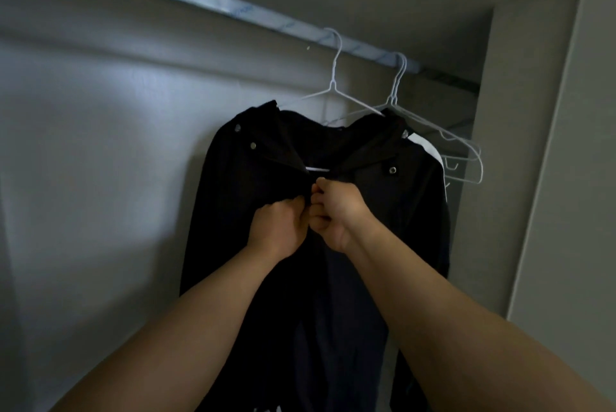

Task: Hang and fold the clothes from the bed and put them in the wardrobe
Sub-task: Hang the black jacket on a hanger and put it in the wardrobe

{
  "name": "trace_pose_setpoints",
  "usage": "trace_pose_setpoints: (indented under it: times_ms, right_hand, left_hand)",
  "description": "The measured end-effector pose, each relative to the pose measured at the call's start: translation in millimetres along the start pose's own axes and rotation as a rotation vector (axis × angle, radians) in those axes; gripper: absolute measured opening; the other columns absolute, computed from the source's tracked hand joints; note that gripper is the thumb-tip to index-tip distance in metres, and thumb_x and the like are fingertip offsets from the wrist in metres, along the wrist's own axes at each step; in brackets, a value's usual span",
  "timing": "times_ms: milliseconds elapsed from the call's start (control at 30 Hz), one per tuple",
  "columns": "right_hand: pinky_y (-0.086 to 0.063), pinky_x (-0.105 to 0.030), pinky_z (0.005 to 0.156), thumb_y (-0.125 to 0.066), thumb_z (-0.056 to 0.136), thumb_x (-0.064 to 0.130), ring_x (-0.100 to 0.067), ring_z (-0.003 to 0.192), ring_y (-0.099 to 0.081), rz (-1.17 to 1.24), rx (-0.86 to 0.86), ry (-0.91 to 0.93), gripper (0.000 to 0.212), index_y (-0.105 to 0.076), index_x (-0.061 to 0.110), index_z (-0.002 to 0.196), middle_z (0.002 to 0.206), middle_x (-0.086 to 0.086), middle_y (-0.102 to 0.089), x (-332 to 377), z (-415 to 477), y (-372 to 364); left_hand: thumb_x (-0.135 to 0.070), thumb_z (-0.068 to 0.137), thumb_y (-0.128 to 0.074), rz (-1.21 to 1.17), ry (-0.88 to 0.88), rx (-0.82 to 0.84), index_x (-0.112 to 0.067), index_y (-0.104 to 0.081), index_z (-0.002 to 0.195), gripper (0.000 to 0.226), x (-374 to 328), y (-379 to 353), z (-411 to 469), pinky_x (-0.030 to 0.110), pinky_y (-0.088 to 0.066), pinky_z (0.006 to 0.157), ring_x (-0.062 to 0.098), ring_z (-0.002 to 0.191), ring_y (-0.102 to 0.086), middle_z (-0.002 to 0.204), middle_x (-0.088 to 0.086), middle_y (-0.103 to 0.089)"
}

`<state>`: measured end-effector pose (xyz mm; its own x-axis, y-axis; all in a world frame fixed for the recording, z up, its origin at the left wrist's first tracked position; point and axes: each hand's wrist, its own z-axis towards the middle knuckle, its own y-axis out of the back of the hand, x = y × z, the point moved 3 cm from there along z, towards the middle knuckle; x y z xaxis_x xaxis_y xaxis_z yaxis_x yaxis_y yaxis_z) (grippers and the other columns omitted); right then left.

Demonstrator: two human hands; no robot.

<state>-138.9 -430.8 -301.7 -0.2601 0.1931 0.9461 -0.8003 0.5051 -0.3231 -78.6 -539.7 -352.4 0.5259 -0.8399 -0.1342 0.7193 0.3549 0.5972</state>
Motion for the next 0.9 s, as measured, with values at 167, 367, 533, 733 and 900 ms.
trace_pose_setpoints:
  times_ms: [167, 367, 533, 733, 900]
  right_hand:
    - [-0.018, -0.021, 0.033, -0.038, 0.104, 0.014, -0.006, 0.035, -0.026, -0.005, 0.023, 0.060, 0.033, -0.048, 0.016, 0.072, 0.048, 0.006, -0.038, 29, 0, -6]
    - [-0.017, -0.020, 0.032, -0.039, 0.104, 0.015, -0.007, 0.035, -0.024, 0.005, 0.044, 0.117, 0.032, -0.047, 0.017, 0.073, 0.047, 0.006, -0.035, 68, 2, -16]
    - [-0.016, -0.019, 0.034, -0.037, 0.103, 0.012, -0.008, 0.035, -0.023, 0.005, 0.065, 0.173, 0.032, -0.045, 0.017, 0.072, 0.050, 0.005, -0.033, 89, 5, -24]
    - [-0.016, -0.019, 0.035, -0.035, 0.102, 0.009, -0.008, 0.035, -0.022, -0.046, 0.071, 0.230, 0.033, -0.044, 0.017, 0.071, 0.049, 0.005, -0.033, 113, 15, -23]
    - [-0.021, -0.020, 0.035, -0.043, 0.105, 0.028, -0.007, 0.035, -0.028, -0.155, 0.020, 0.338, 0.030, -0.054, 0.015, 0.080, 0.048, 0.007, -0.038, 86, 32, -4]
  left_hand:
    - [-0.037, 0.102, -0.046, -0.033, -0.005, -0.087, -0.013, -0.062, 0.081, 0.036, -1, 1, -3, 0.033, -0.049, 0.048, 0.024, 0.055, -0.063, 0.069, 0.002, -0.066]
    - [-0.039, 0.103, -0.046, -0.037, 0.040, -0.119, -0.015, -0.052, 0.068, 0.043, -4, 6, 0, 0.038, -0.050, 0.049, 0.025, 0.053, -0.060, 0.064, 0.004, -0.063]
    - [-0.039, 0.102, -0.051, -0.015, 0.031, -0.113, -0.022, -0.039, 0.063, 0.045, -3, 2, 0, 0.029, -0.041, 0.045, 0.022, 0.046, -0.056, 0.058, 0.001, -0.058]
    - [-0.045, 0.103, -0.045, 0.034, 0.045, -0.062, -0.024, -0.043, 0.066, 0.043, 3, -14, -7, 0.024, -0.031, 0.042, 0.010, 0.043, -0.048, 0.054, -0.012, -0.046]
    - [-0.060, 0.102, -0.030, 0.153, 0.042, 0.096, -0.024, -0.056, 0.086, 0.047, 3, -16, 6, 0.029, -0.043, 0.055, 0.020, 0.066, -0.066, 0.076, -0.002, -0.066]
